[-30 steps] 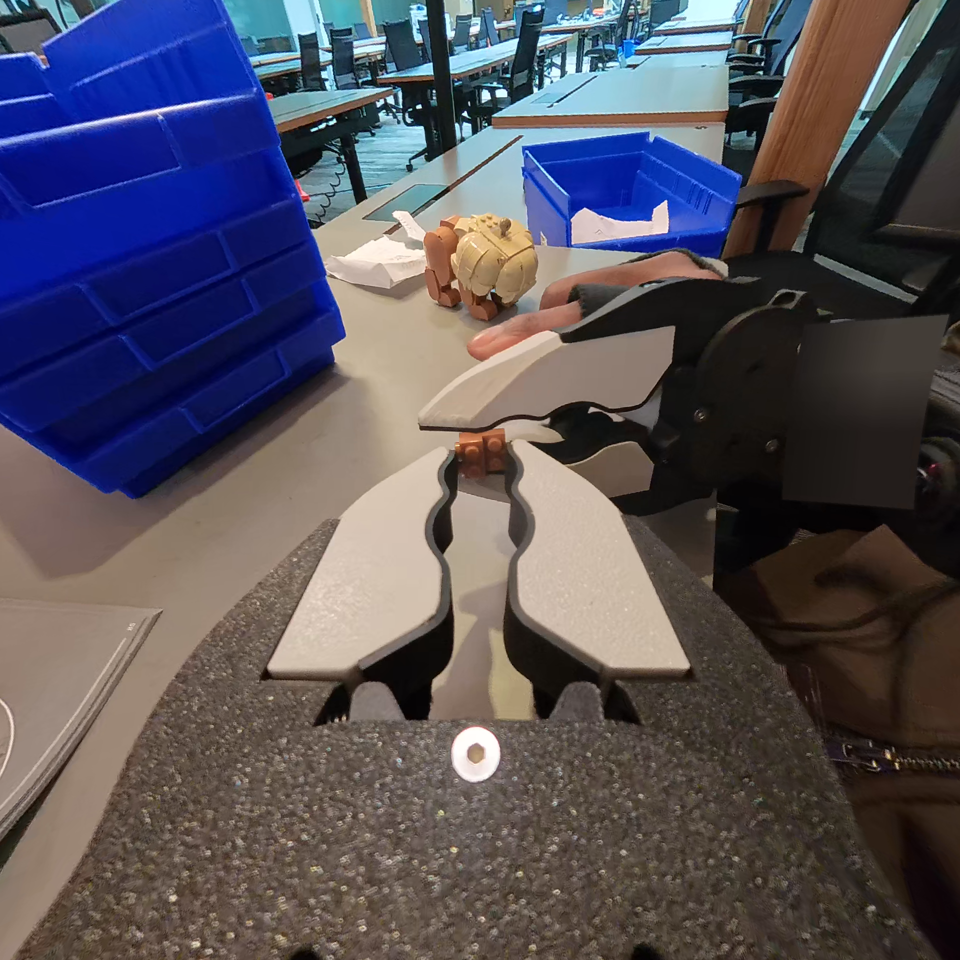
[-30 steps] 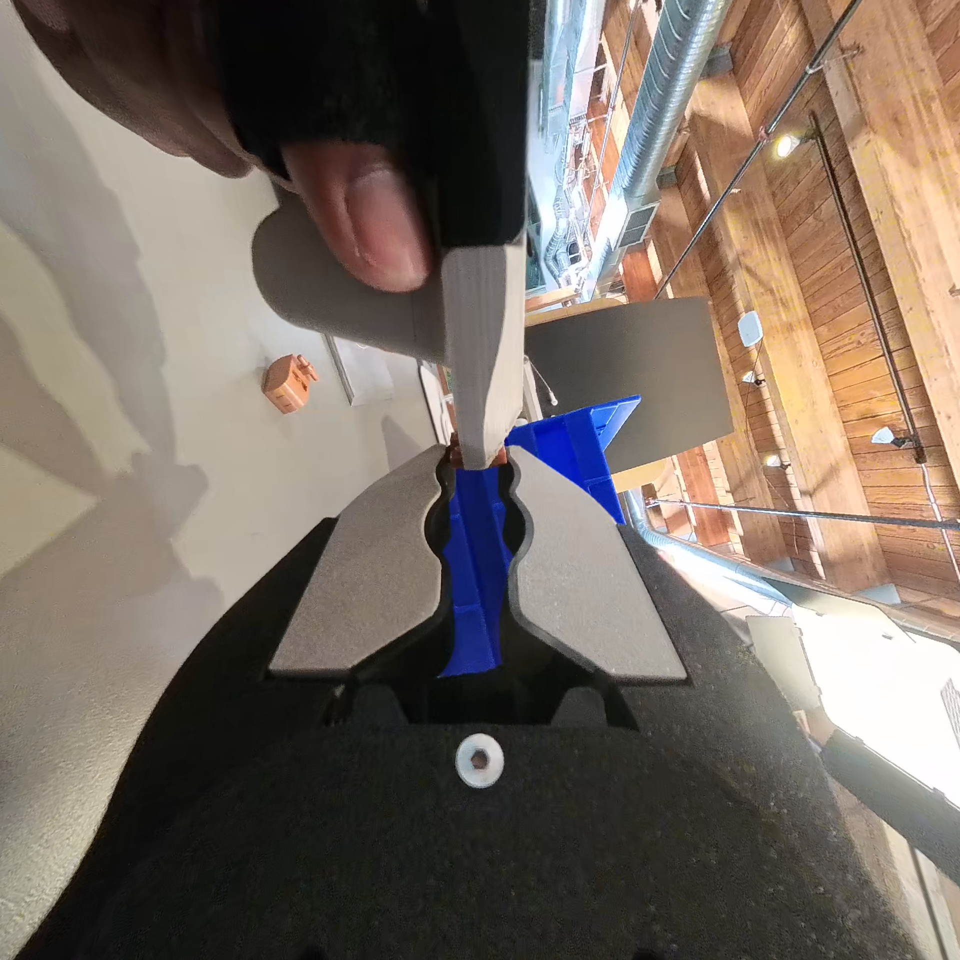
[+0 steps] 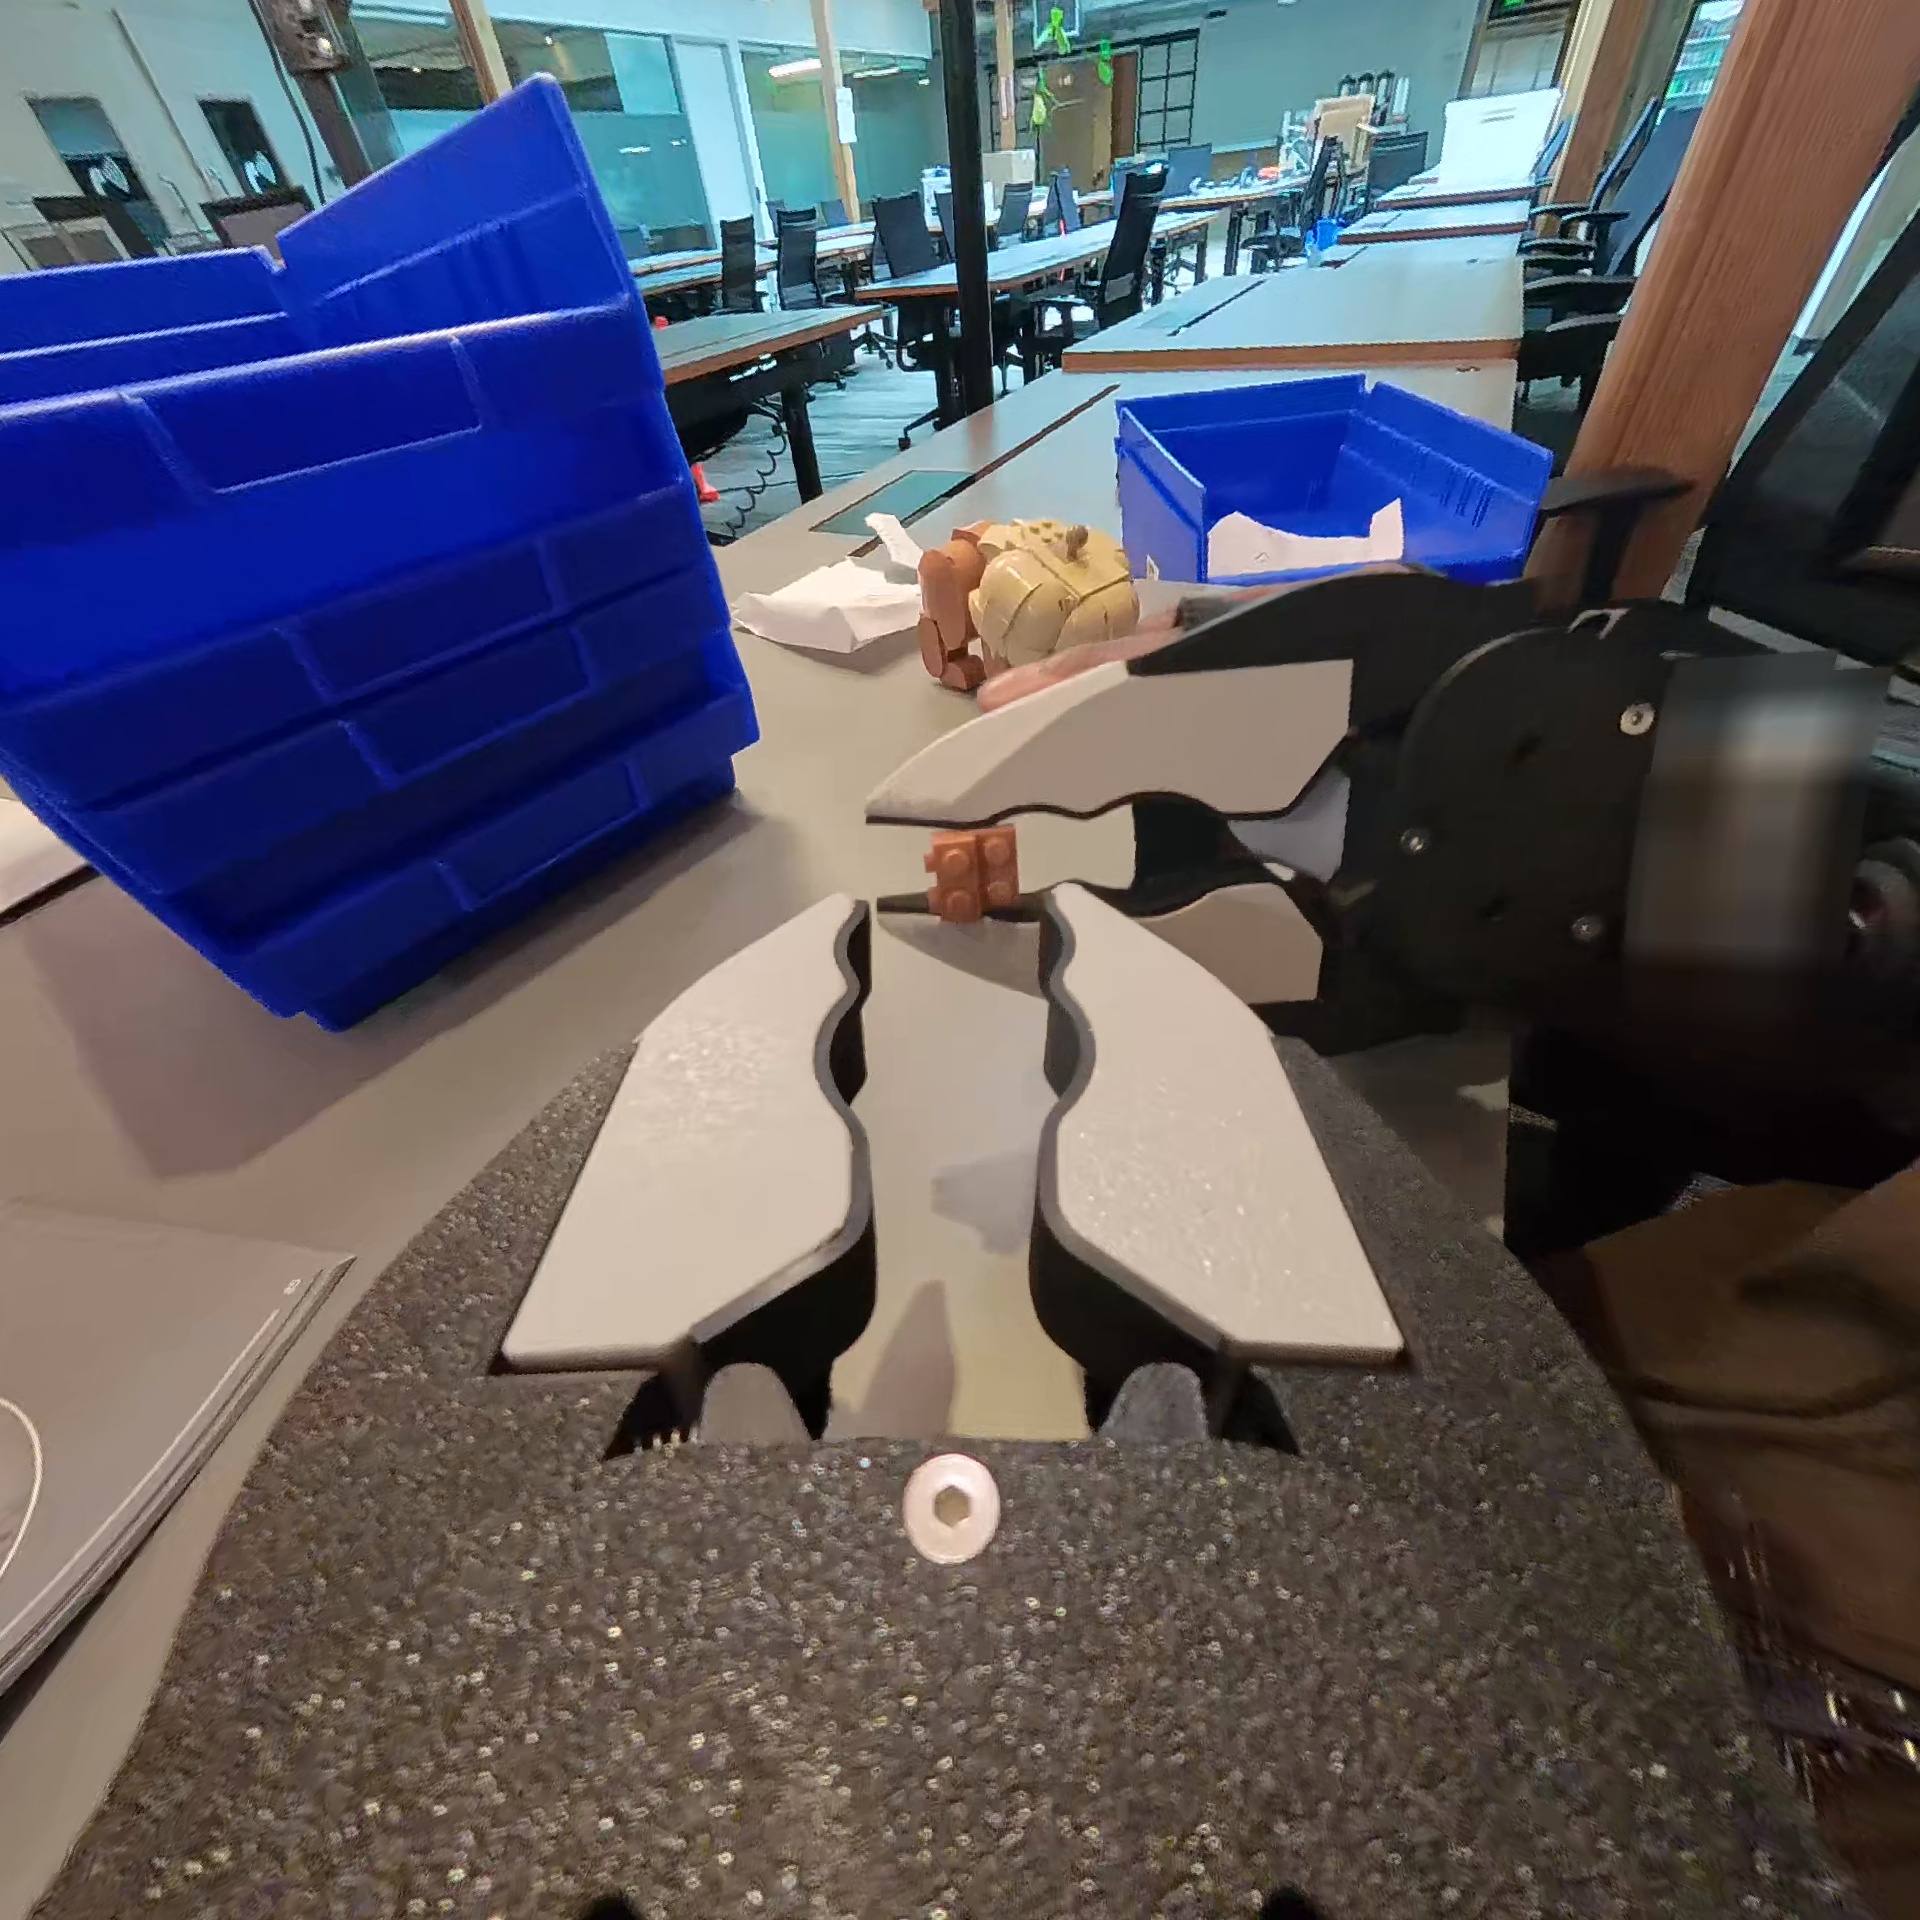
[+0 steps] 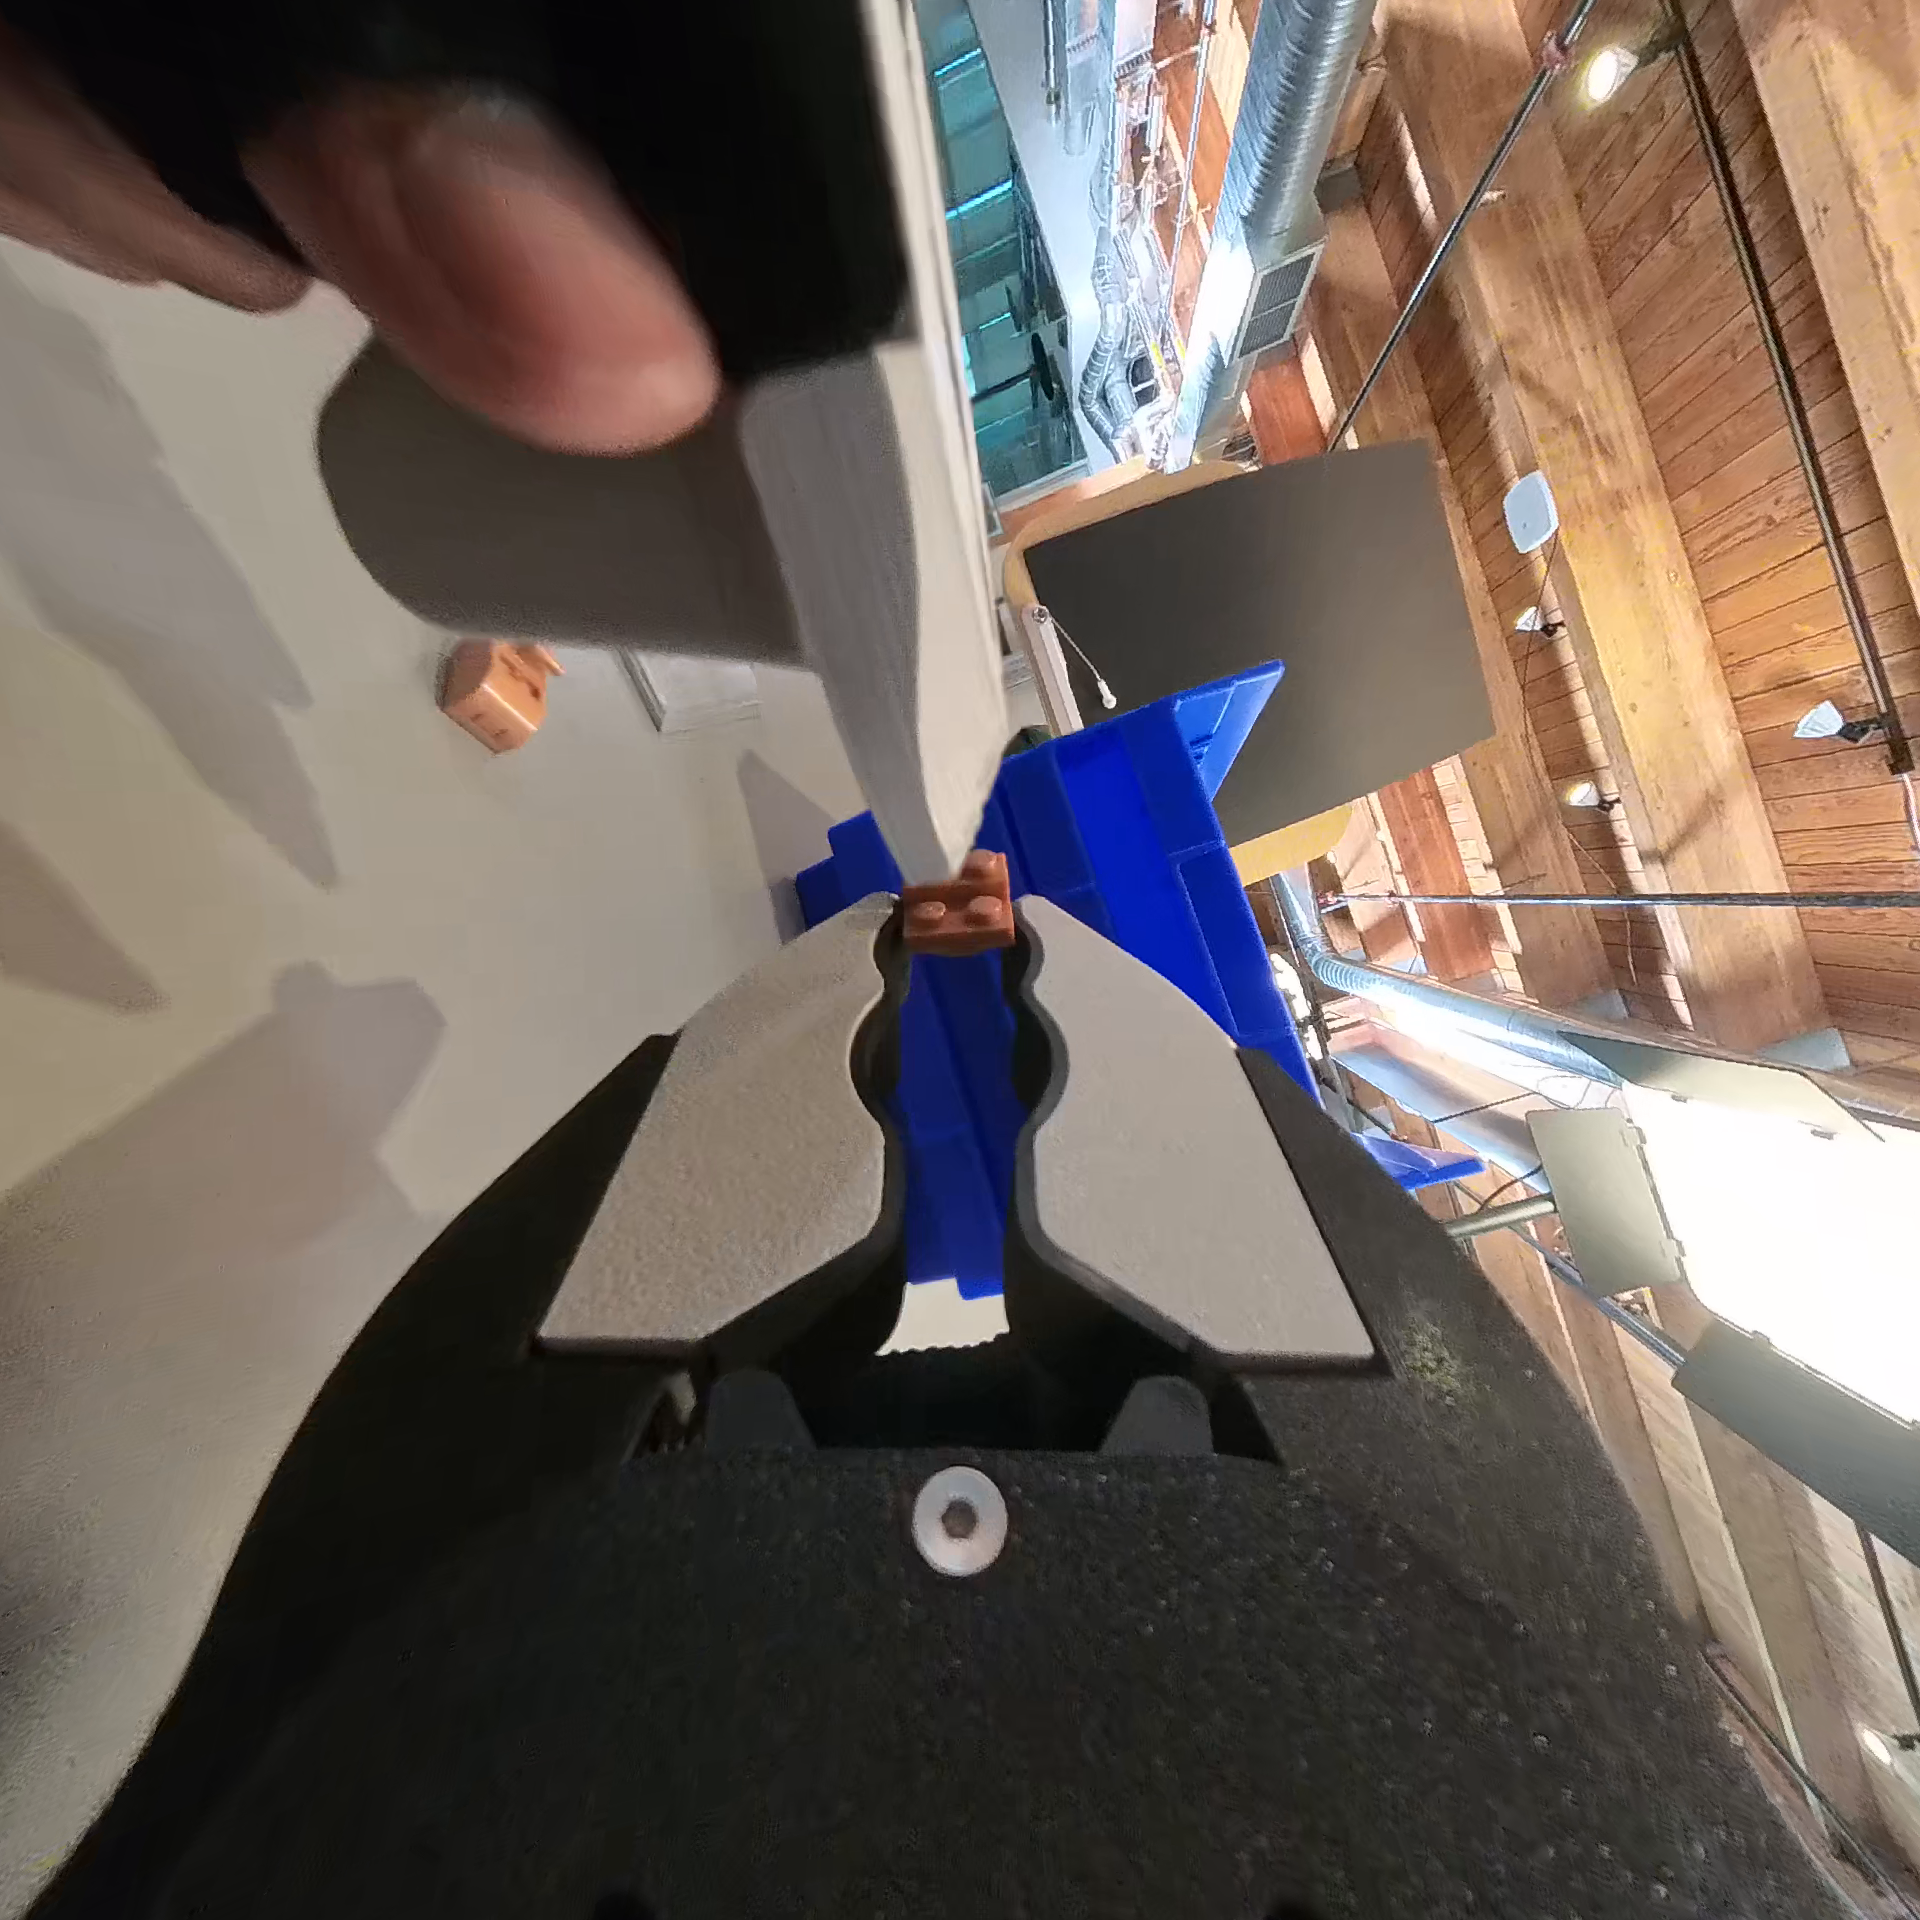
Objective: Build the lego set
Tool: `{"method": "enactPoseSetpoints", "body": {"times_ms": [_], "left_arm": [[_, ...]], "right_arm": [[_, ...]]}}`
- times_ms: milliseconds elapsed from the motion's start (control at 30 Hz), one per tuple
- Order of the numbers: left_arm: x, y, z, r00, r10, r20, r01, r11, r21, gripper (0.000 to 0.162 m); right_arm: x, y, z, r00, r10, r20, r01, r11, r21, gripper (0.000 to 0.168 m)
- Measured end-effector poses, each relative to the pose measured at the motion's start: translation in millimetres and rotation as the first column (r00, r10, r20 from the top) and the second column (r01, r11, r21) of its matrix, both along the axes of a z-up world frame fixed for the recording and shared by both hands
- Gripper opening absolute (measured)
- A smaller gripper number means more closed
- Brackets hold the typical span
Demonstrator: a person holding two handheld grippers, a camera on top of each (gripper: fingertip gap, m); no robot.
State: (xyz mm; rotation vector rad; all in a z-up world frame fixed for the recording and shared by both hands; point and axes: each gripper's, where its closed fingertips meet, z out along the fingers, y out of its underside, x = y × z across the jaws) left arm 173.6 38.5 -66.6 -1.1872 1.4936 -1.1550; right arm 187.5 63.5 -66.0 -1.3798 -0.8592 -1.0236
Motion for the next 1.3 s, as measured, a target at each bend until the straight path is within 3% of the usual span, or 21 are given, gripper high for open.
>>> {"method": "enactPoseSetpoints", "body": {"times_ms": [200, 267, 700, 1300], "left_arm": [[8.3, -2.6, -7.0, 0.999, 0.035, -0.017, -0.035, 0.999, 0.030, 0.030], [8.5, -4.2, -8.1, 0.999, 0.033, -0.018, -0.033, 0.999, 0.044, 0.019], [3.9, -9.0, -2.2, 1.000, -0.006, 0.022, 0.004, 0.998, 0.070, 0.018], [0.2, -13.8, 14.2, 0.988, 0.052, 0.146, -0.076, 0.983, 0.166, 0.018]], "right_arm": [[-10.3, 0.0, -1.0, 1.000, 0.024, 0.016, -0.024, 1.000, 0.004, 0.017], [-10.7, 0.2, -0.9, 1.000, 0.022, 0.018, -0.022, 1.000, 0.007, 0.017], [-16.2, -3.5, 7.3, 0.996, 0.033, 0.083, -0.041, 0.995, 0.094, 0.017], [-15.0, -7.5, 19.1, 0.997, 0.066, -0.048, -0.061, 0.993, 0.098, 0.016]]}}
